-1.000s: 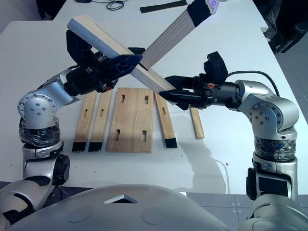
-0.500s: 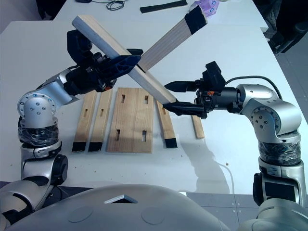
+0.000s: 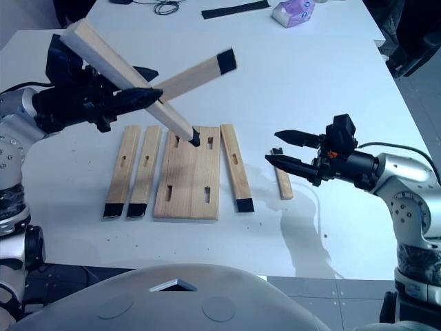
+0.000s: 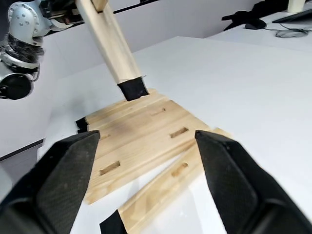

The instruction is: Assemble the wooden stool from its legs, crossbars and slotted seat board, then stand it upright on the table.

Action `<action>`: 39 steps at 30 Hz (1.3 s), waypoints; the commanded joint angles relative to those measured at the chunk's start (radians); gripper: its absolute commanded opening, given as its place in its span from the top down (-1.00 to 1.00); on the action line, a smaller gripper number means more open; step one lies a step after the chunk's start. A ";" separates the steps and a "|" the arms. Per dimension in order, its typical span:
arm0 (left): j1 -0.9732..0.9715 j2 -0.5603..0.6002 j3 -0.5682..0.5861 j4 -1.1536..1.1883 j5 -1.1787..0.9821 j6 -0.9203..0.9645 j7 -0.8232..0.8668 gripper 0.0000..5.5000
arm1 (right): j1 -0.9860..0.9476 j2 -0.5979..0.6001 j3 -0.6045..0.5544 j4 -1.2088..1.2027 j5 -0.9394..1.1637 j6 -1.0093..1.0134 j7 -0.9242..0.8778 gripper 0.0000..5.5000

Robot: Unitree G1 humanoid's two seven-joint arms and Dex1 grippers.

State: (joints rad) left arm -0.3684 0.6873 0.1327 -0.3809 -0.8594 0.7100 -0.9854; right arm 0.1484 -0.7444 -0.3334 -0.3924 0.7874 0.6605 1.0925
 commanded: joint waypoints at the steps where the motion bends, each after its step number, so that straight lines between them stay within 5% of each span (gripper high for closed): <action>1: 0.111 0.061 0.003 -0.056 0.058 -0.071 -0.071 0.24 | 0.057 0.044 -0.030 -0.057 0.011 -0.032 -0.060 -0.31; 14: 0.405 0.131 0.062 -0.078 0.151 -0.287 -0.255 0.24 | 0.152 0.035 -0.056 -0.102 -0.006 -0.073 -0.103 -0.31; 39: 0.494 0.203 0.049 -0.052 0.178 -0.416 -0.327 0.24 | 0.176 0.054 -0.005 -0.118 -0.040 -0.125 -0.144 -0.31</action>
State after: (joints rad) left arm 0.1024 0.8544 0.1798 -0.4344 -0.7013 0.2515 -1.3142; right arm 0.3113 -0.6982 -0.3450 -0.4956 0.7620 0.5484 0.9614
